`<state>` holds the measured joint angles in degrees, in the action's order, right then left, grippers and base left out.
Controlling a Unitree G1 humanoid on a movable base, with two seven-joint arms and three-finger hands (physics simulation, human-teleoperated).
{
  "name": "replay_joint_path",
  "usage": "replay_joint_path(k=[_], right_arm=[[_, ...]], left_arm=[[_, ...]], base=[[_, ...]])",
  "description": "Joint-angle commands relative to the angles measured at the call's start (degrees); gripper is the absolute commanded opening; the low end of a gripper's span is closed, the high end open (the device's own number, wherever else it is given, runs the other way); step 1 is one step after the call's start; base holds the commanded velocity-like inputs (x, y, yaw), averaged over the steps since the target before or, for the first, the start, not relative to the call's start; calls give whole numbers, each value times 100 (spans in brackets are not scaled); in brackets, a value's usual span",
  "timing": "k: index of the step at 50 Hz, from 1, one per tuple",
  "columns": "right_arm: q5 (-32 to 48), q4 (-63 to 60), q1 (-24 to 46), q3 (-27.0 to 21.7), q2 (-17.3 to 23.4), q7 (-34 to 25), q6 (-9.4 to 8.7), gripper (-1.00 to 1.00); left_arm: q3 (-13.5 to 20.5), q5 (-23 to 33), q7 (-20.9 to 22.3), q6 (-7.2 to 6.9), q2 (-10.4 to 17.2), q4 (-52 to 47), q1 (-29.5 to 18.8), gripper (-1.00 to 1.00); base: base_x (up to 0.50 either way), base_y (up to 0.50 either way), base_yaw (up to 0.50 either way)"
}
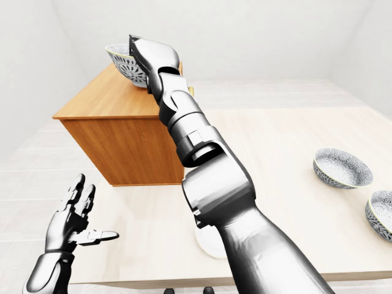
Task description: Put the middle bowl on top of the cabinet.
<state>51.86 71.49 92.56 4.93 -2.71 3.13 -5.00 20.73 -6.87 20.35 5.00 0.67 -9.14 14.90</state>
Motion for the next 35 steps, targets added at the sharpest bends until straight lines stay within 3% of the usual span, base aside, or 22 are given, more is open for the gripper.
replay_joint_path(k=[1, 17, 35], right_arm=[[582, -80, 20, -32, 0, 46, 0, -100], [605, -99, 35, -25, -23, 40, 0, -100], [574, -76, 5, -38, -44, 46, 0, -74]], left_arm=[[-8, -2, -19, 0, 3, -80, 27, 100], [31, 1, -15, 0, -6, -140, 28, 100], [17, 32, -19, 0, 0, -2, -16, 100]], base=[[0, 0, 0], [0, 0, 0], [0, 0, 0]])
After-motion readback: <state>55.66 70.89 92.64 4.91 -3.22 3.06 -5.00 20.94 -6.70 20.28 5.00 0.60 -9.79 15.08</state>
